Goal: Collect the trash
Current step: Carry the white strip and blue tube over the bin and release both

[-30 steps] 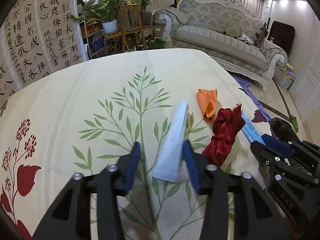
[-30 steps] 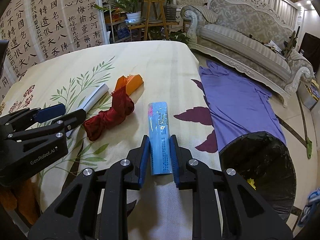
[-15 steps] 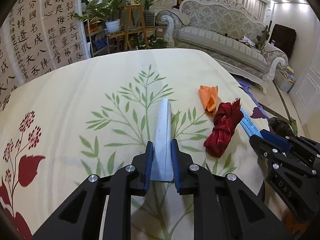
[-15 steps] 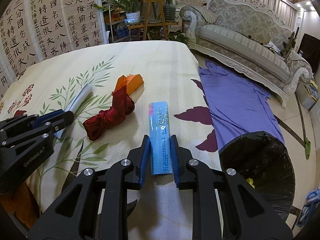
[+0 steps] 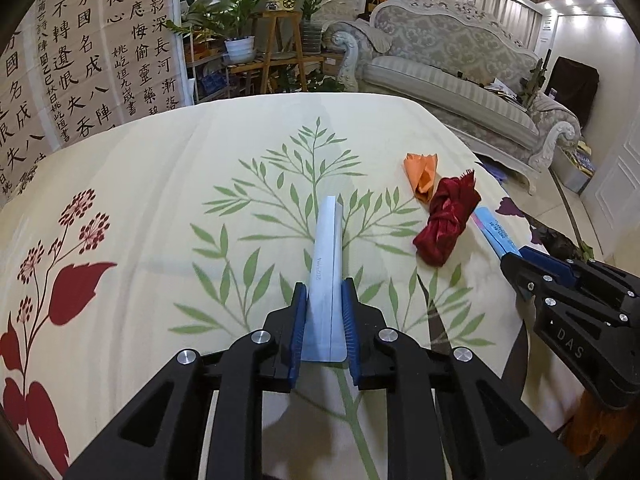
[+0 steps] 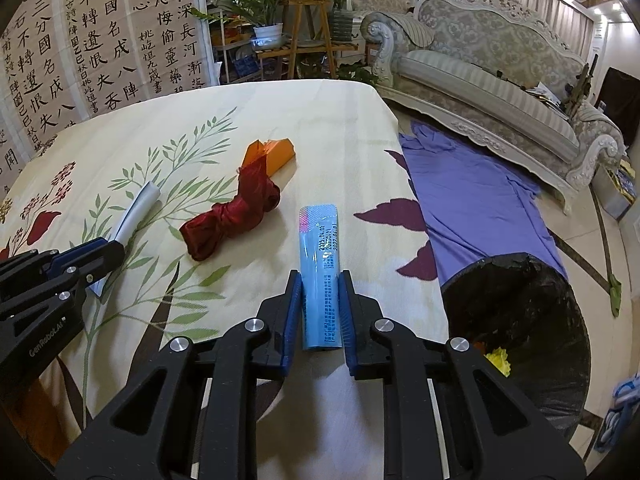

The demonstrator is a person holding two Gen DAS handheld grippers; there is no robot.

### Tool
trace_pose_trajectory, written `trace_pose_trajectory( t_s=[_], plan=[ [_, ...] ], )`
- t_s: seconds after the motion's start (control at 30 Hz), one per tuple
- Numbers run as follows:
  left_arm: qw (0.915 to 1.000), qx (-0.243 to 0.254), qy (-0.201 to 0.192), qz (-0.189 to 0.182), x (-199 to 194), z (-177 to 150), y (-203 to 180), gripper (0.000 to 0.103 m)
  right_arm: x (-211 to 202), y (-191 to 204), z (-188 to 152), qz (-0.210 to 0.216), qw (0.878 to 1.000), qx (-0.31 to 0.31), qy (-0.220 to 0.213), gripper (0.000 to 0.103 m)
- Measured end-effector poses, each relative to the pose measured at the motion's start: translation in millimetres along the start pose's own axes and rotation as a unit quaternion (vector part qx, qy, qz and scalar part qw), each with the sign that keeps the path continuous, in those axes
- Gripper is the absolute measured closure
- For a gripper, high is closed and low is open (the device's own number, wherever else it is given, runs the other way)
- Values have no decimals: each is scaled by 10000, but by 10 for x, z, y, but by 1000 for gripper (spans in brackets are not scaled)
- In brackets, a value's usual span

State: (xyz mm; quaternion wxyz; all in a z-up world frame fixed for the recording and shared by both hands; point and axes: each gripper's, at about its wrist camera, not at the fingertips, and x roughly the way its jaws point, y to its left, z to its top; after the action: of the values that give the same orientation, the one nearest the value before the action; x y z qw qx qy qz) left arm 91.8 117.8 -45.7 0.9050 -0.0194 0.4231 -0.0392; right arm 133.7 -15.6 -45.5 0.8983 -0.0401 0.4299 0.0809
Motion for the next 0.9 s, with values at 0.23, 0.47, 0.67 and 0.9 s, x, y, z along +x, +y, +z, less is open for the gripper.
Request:
trace_pose_trajectory(
  t_s=[0.23,0.47,0.67,0.9],
  plan=[
    [9999,14,-116,-2,-134,-97,-38,84,-124,1,-132,58,9999,67,-79,86],
    [9996,66,-263,-69,-295,-202,-179,84,-335,-12,-328,45,9998,125,-179,87],
    [9988,131,-423,-205,-431,-250,-365,84,-582,-132,-477,-18,9990,292,-347,87],
    [9965,334,-644,-412,-564,-249,-712,84,-850,-494,-610,-221,9964,592,-572,87]
  ],
)
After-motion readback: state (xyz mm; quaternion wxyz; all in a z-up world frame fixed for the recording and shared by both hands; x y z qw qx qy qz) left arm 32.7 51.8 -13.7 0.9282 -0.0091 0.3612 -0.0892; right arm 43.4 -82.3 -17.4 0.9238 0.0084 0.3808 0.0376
